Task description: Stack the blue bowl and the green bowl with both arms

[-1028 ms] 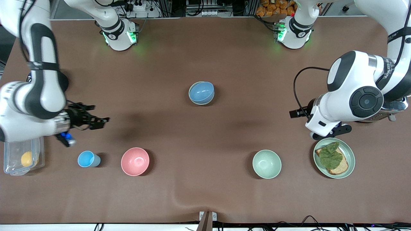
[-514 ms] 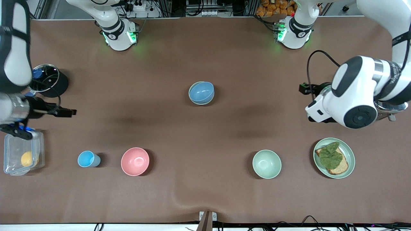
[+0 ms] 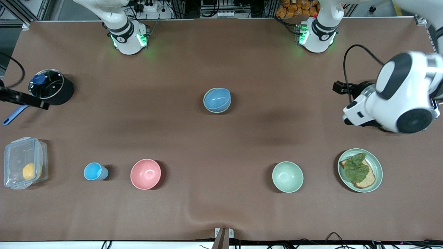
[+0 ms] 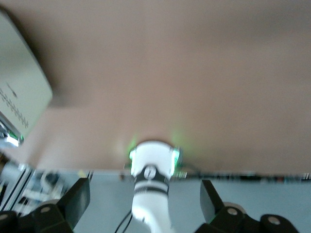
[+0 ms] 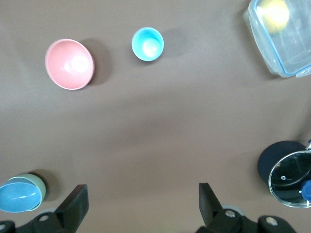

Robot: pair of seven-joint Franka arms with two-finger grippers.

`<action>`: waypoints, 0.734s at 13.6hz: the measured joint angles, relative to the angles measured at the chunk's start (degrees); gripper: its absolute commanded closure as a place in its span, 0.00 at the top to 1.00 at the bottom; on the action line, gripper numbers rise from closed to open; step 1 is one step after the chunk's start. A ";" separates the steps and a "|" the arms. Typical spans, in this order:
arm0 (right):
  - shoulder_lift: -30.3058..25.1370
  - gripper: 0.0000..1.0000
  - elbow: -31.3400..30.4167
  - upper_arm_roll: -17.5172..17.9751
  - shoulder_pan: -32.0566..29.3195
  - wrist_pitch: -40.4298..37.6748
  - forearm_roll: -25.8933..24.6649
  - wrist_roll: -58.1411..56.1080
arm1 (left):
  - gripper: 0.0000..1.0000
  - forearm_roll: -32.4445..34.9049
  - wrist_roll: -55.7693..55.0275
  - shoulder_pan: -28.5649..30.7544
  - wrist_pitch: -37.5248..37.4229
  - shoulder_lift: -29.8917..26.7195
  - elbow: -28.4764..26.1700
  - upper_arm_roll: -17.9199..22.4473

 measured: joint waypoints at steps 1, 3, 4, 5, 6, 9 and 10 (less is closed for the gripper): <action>-1.22 1.00 0.02 0.61 0.03 0.12 -0.06 0.02 | 1.00 -0.70 0.10 -0.01 4.24 -2.31 0.14 1.17; -2.94 1.00 0.03 0.75 0.96 2.43 -0.06 0.02 | 1.00 -0.90 0.82 0.16 11.39 -6.37 0.16 2.69; -3.46 1.00 0.04 0.05 2.31 3.71 -0.06 0.01 | 1.00 -0.90 0.83 0.19 14.13 -7.70 0.14 2.88; -4.02 1.00 0.03 -0.57 3.68 4.67 -0.10 0.01 | 1.00 -0.86 0.83 0.05 16.45 -8.76 0.12 2.89; -4.49 1.00 0.03 -0.86 4.54 5.47 -0.20 0.02 | 1.00 -0.54 0.83 -0.24 18.25 -9.82 0.13 2.95; -4.74 1.00 -0.75 -1.23 4.06 6.65 -0.29 -2.38 | 1.00 0.41 0.83 -0.72 19.21 -14.17 0.06 3.69; -4.72 1.00 -1.11 -1.07 3.83 6.78 -0.33 -4.71 | 1.00 0.41 1.20 -0.71 19.21 -15.44 -0.05 3.82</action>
